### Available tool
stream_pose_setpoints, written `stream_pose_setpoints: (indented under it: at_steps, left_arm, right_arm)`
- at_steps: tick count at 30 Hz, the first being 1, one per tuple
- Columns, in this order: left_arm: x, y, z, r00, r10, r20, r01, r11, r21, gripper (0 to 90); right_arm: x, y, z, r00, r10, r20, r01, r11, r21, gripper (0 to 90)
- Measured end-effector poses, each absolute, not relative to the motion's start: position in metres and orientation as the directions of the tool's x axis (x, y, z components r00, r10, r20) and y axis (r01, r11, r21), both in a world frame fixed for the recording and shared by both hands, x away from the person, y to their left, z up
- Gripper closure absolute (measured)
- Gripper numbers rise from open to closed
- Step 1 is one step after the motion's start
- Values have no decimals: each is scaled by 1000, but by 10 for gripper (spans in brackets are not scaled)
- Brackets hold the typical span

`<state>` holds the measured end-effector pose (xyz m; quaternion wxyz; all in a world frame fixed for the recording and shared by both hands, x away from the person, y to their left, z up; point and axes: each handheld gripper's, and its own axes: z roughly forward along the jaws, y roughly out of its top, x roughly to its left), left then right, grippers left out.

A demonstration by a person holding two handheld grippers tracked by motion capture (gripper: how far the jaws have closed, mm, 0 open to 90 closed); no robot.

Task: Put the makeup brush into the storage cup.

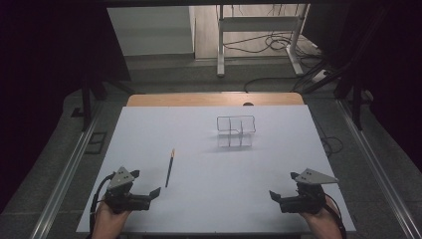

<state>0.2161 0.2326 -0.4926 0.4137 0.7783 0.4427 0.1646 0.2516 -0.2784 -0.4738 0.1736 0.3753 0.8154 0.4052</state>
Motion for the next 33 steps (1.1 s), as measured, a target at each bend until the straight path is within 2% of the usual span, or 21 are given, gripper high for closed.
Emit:
stream_pose_setpoints:
  at_steps: [10,21,29,33]
  left_arm:
    - [218,233,-495,536,832,-143,602,-258,756,29]
    - [220,234,-495,523,838,-156,614,-244,751,24]
    - [223,237,-493,514,832,-208,624,-196,757,23]
    - [227,231,-490,514,835,-195,628,-212,749,31]
  right_arm:
    - [250,-274,-474,-678,735,17,470,415,779,2]
    - [251,-275,-475,-677,736,15,471,418,777,0]
    - [250,-274,-473,-686,728,-5,443,423,790,7]
    - [249,-273,-473,-689,725,-16,435,431,790,7]
